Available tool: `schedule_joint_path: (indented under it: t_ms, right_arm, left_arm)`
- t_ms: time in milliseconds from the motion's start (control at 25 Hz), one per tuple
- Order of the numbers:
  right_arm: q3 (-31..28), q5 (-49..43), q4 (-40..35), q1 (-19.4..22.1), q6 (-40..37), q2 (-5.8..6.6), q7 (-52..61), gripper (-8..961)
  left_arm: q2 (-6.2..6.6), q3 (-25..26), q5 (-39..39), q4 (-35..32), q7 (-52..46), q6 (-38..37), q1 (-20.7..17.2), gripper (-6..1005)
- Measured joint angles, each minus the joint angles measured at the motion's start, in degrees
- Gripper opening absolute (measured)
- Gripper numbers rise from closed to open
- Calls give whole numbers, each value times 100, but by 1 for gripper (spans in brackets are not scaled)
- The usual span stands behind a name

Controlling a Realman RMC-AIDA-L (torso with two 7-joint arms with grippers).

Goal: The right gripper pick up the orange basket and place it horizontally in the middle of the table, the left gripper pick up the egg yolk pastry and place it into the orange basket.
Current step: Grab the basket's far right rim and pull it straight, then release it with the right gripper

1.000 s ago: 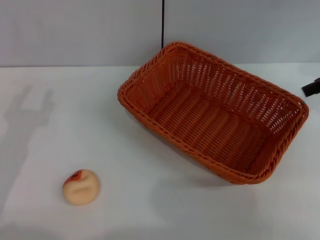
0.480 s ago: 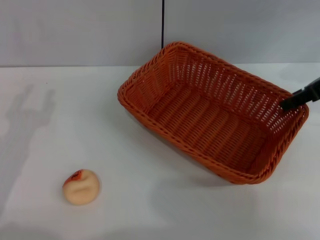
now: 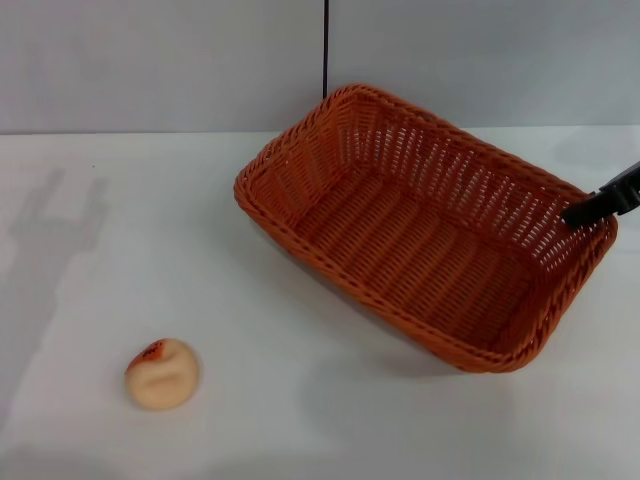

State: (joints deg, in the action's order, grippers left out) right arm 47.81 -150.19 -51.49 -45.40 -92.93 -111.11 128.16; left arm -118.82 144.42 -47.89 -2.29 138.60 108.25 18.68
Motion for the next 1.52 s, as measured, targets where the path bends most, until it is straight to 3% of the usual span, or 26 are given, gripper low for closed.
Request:
schedule_joint_path:
  t_ms: [160,360,800,960,1000,1200,1520]
  right_arm:
    - [0,8,-1,3,2,0,-29,363]
    - [0,20,8,5,28,2,-41,181]
    - [-79,554,-97,129,-132,73,-173,180]
    - [-99,1196,-174,257,-469,211,-256,180]
    - [-144,1578,-173,323,-678,318,-294,180]
    - [-308,2106,-178,458,-1031,454,-349,181]
    - [-848,2124,-187,528,-1418,458,-580,181]
  left_arm:
    - [0,-2,6,0,-5,-32,3,643]
    - [0,-2,28,1,-16,-54,17,643]
    - [0,-2,41,1,-15,-87,39,642]
    - [0,5,45,2,-13,-98,39,642]
    - [0,6,45,4,-13,-100,40,642]
    - [0,14,45,15,-9,-127,39,641]
    - [0,16,42,31,-5,-139,39,641]
